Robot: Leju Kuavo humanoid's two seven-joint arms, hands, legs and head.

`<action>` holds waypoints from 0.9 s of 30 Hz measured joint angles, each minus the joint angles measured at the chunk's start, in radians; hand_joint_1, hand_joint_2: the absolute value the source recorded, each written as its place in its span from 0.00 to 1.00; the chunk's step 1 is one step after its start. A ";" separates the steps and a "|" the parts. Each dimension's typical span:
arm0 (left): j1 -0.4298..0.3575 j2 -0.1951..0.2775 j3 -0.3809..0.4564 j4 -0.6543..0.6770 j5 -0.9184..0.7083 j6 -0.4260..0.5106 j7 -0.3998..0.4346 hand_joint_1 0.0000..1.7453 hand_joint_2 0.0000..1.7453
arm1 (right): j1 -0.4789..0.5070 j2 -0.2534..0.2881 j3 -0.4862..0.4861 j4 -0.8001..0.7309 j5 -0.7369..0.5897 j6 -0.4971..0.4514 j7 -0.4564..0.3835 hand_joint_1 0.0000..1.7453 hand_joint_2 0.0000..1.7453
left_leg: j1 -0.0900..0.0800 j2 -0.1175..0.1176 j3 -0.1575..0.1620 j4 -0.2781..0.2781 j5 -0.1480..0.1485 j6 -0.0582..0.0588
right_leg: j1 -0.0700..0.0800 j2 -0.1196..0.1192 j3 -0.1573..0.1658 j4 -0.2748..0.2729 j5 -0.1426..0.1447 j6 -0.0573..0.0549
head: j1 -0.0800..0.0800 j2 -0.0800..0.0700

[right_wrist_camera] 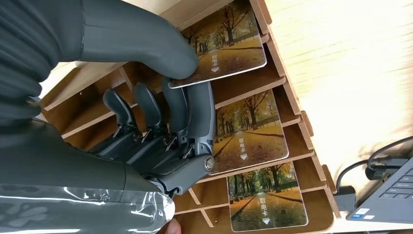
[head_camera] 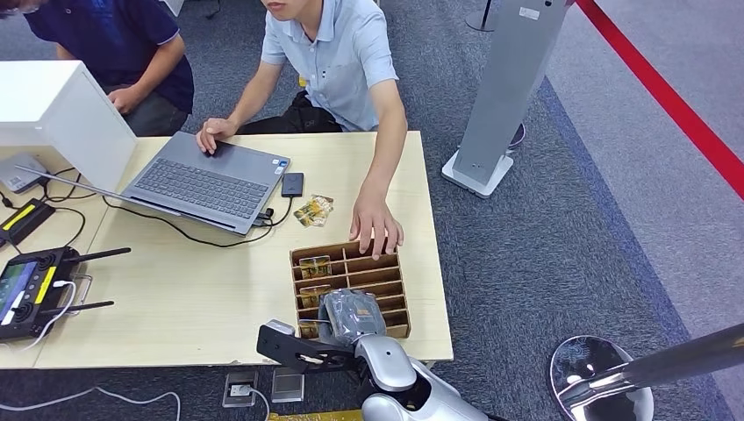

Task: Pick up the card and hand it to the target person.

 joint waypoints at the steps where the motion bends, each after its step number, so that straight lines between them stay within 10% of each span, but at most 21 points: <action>1: 0.000 0.000 0.000 0.000 -0.002 0.004 0.000 0.00 0.00 | 0.000 0.000 0.000 0.000 -0.002 0.000 0.000 0.84 1.00 | 0.000 0.000 0.000 0.000 0.000 0.000 | 0.000 0.000 0.000 0.000 0.000 0.000 | 0.000 0.000; 27: 0.002 0.000 0.000 0.000 0.010 -0.002 -0.004 0.00 0.00 | -0.019 -0.101 -0.073 -0.264 -0.010 -0.130 0.000 0.84 1.00 | 0.000 0.000 0.000 0.000 0.000 0.000 | 0.000 0.000 0.000 0.000 0.000 0.000 | 0.000 0.000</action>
